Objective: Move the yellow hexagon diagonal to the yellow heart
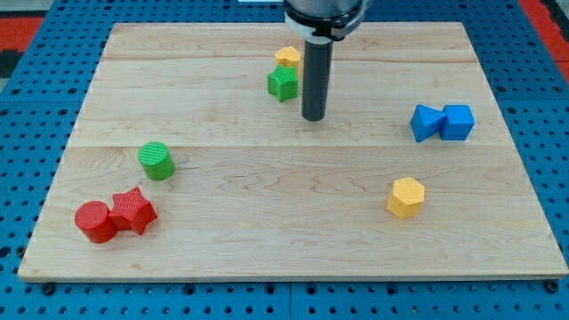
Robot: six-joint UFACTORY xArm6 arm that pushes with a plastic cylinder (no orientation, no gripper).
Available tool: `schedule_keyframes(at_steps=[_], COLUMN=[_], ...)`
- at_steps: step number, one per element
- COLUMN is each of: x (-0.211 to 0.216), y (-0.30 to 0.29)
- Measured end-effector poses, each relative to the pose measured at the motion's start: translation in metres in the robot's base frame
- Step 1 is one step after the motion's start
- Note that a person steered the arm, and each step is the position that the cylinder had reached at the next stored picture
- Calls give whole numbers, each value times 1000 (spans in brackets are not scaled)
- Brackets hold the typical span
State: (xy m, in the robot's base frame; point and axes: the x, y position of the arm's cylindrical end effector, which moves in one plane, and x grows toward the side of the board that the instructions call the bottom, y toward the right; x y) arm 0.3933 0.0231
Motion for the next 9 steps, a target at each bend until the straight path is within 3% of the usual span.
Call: schedule_keyframes(at_steps=[1, 2, 3, 4, 6, 7, 8, 9], x=[-2, -46, -46, -14, 143, 147, 187, 187], y=[-23, -17, -17, 1, 28, 28, 110, 161])
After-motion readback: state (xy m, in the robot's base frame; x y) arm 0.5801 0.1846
